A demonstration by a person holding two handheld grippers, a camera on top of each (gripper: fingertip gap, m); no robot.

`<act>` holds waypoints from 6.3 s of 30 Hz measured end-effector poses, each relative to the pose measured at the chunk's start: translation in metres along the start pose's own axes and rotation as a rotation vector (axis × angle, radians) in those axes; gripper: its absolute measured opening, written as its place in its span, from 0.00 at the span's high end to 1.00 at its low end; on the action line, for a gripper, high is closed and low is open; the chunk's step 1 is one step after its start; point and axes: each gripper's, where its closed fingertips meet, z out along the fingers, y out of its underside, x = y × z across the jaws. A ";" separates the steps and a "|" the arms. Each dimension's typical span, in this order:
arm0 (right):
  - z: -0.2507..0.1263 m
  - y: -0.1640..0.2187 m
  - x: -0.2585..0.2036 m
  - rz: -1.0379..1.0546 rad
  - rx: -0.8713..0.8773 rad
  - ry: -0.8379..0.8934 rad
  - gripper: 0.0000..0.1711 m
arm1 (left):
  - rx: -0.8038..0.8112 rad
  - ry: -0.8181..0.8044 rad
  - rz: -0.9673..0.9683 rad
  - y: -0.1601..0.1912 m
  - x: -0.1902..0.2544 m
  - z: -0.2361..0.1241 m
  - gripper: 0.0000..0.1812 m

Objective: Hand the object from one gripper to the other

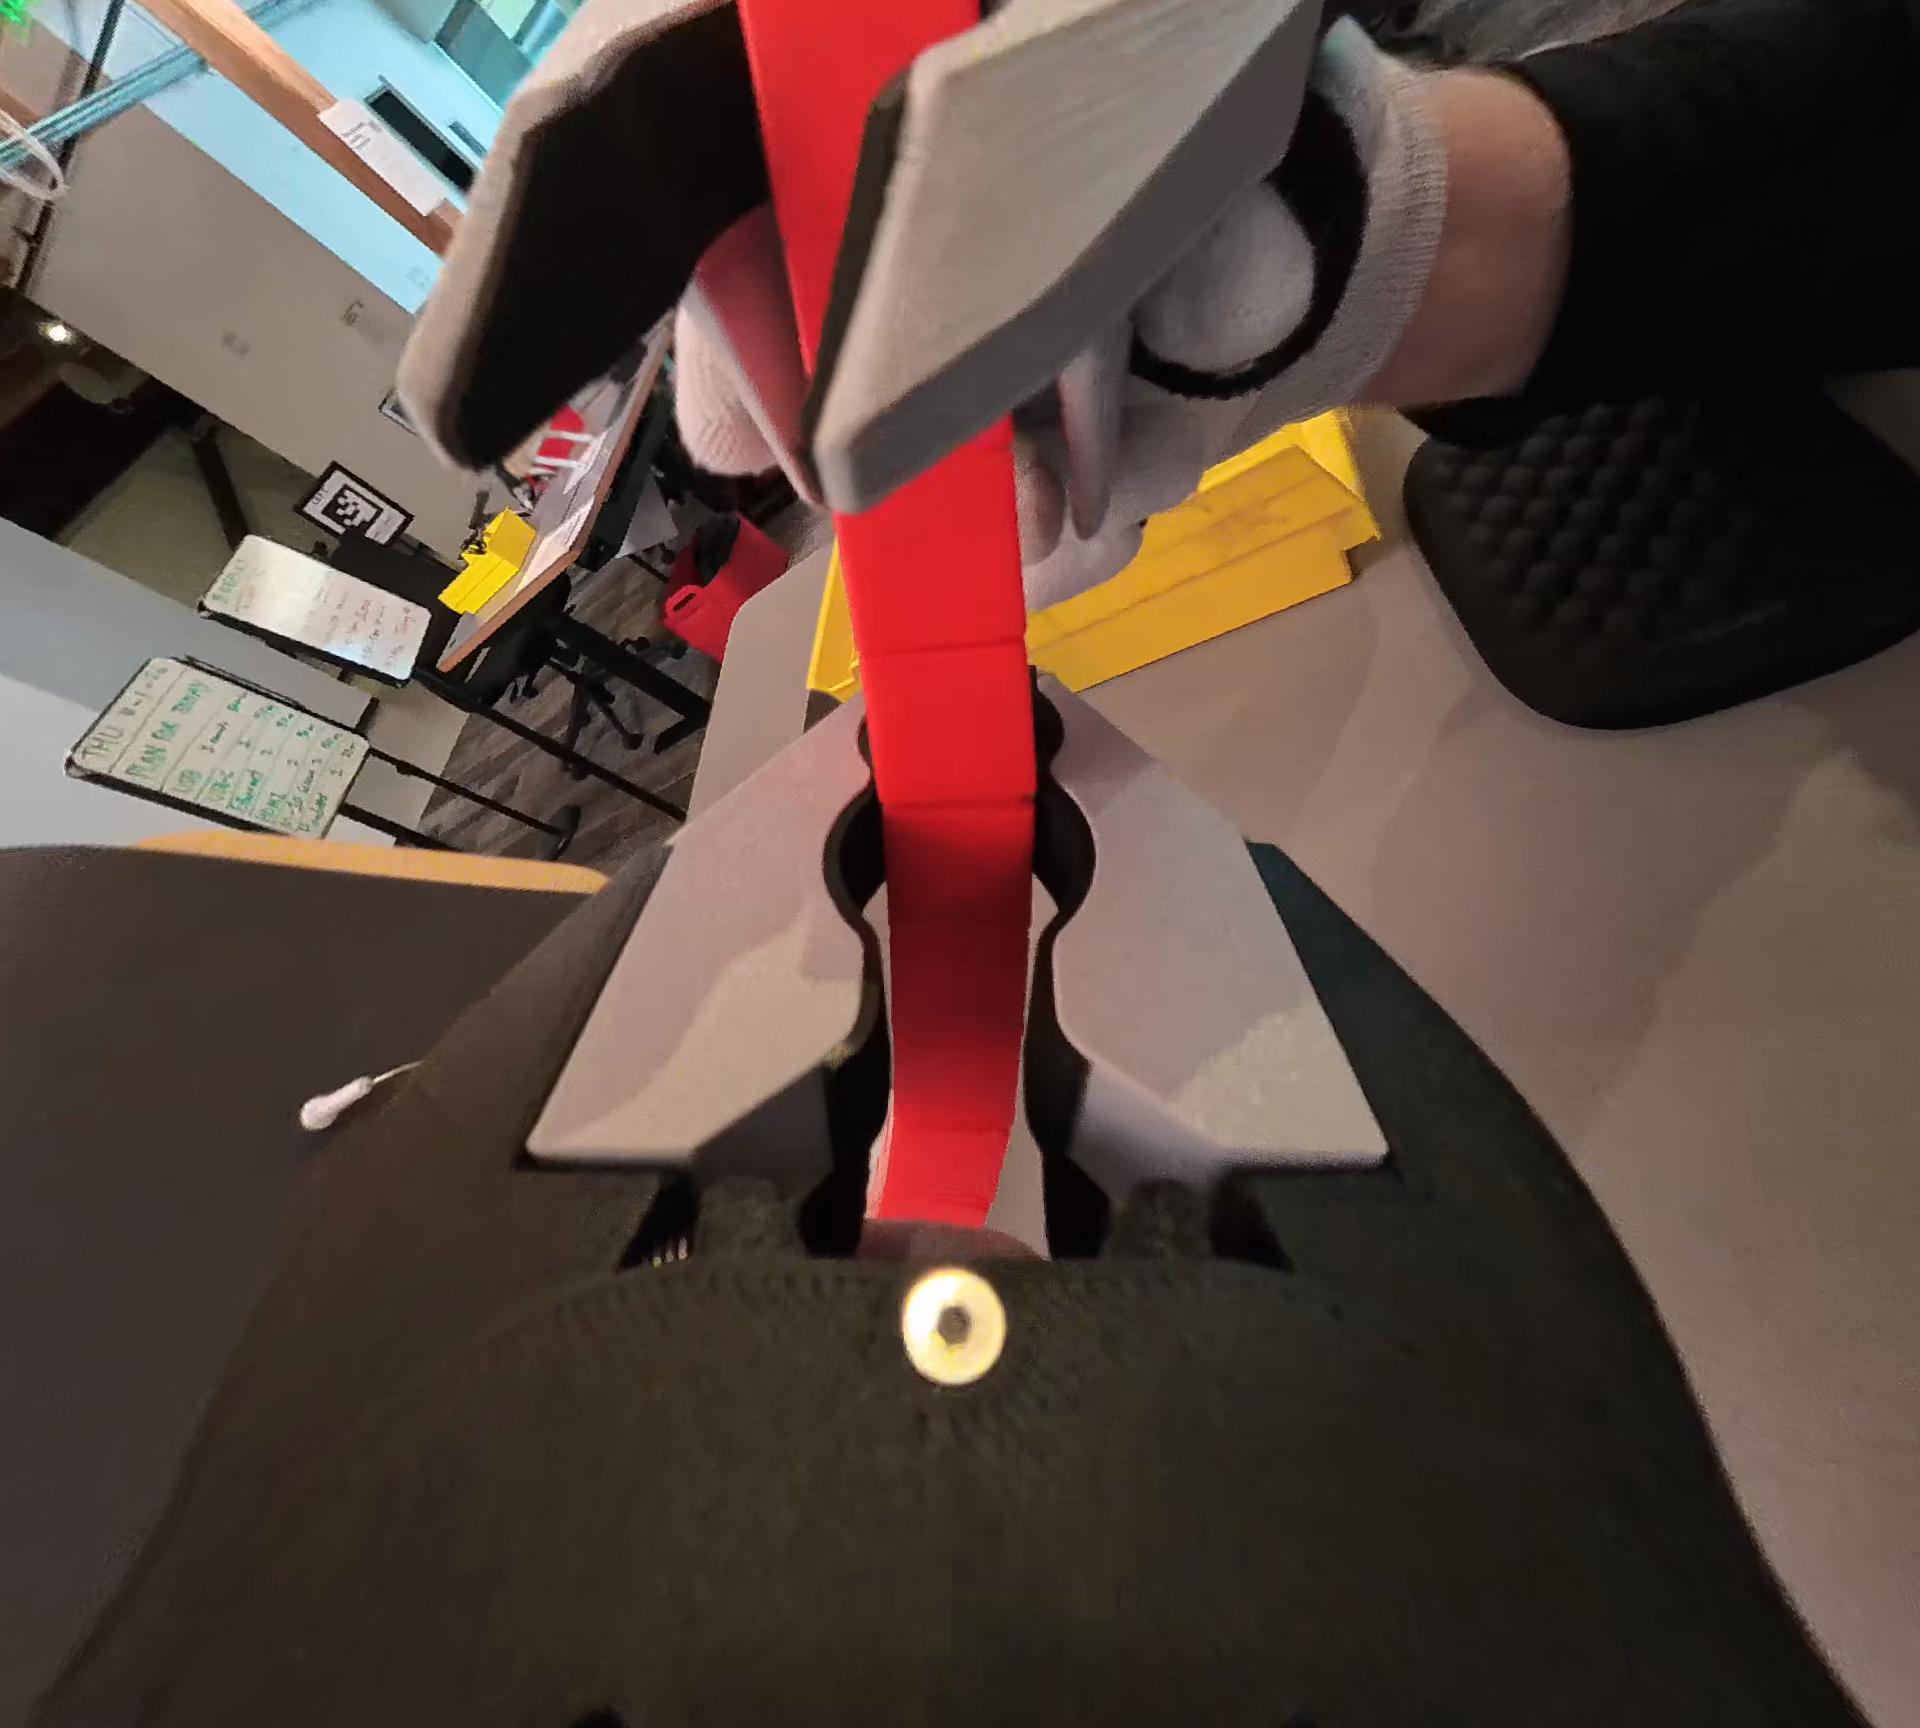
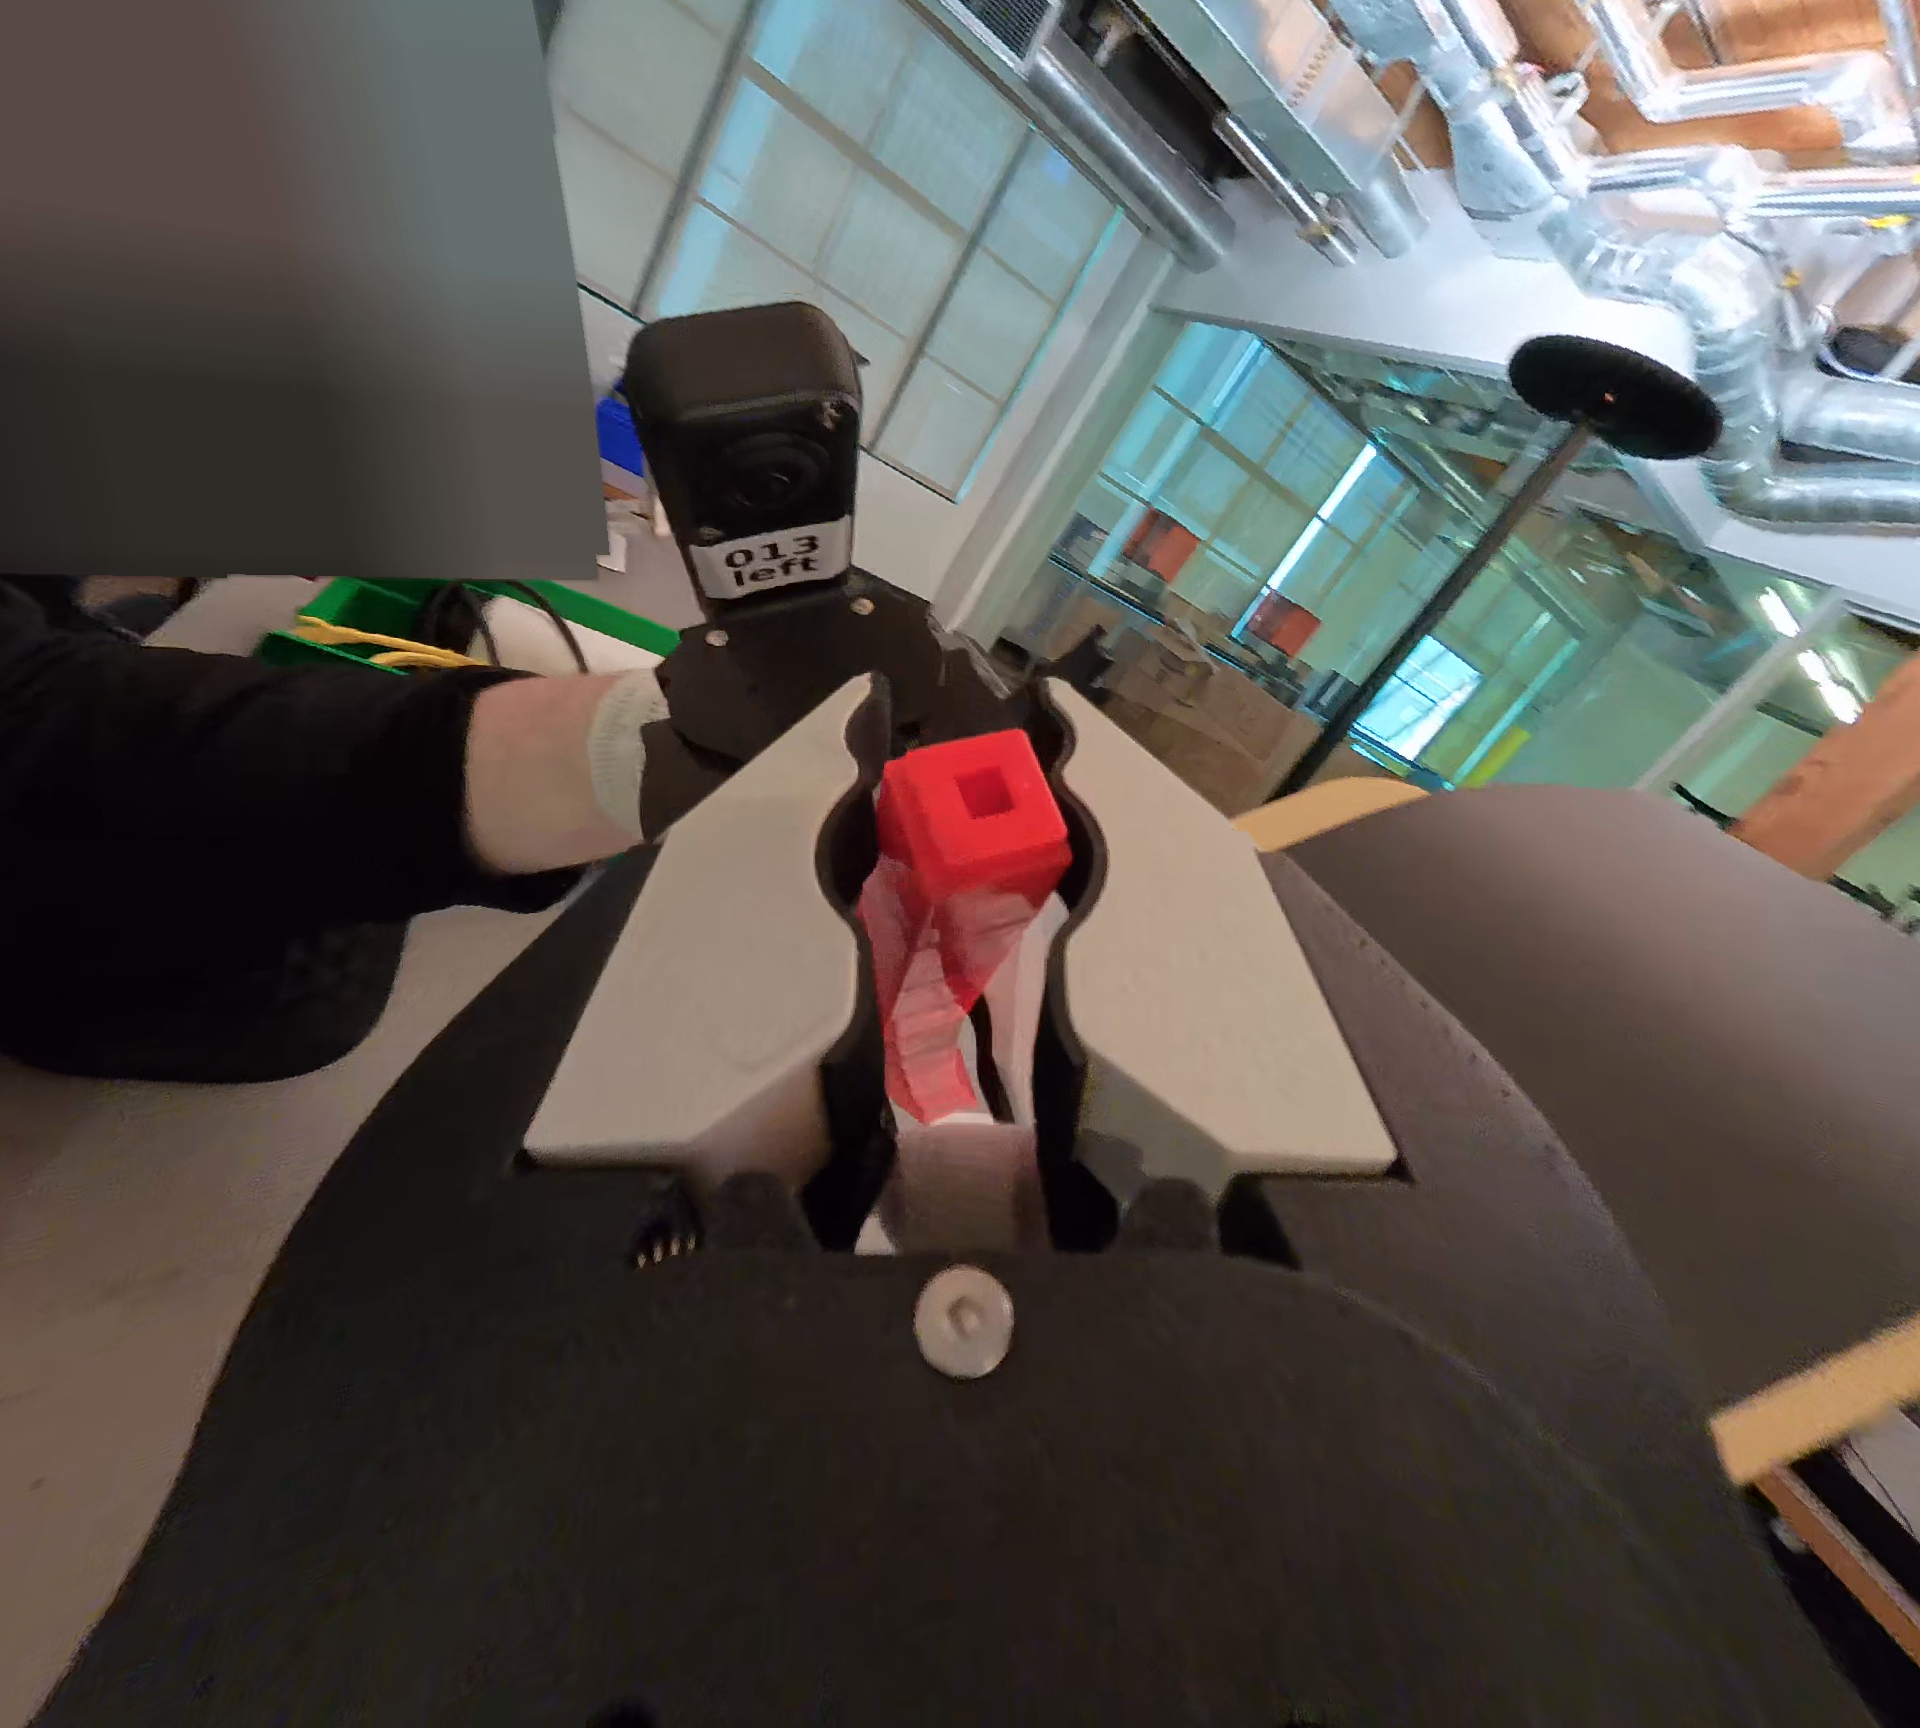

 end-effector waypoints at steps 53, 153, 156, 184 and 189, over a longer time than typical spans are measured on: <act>-0.247 0.128 0.159 -0.165 -0.908 0.608 0.88 | 0.077 -0.239 -0.461 0.074 -0.035 0.083 0.74; 0.087 0.086 0.043 -0.535 -0.221 0.182 0.85 | -1.255 -0.164 -0.264 0.331 0.086 -0.377 0.81; 0.088 0.089 0.043 -0.528 -0.223 0.178 0.85 | -1.266 -0.152 -0.249 0.332 0.085 -0.378 0.83; 0.096 0.078 0.020 -0.621 -0.235 0.114 0.75 | -0.926 -0.637 -0.276 0.213 -0.023 -0.375 1.00; 0.106 0.079 0.019 -0.833 -0.320 0.220 0.54 | -0.491 -0.609 -0.545 0.119 -0.069 -0.288 1.00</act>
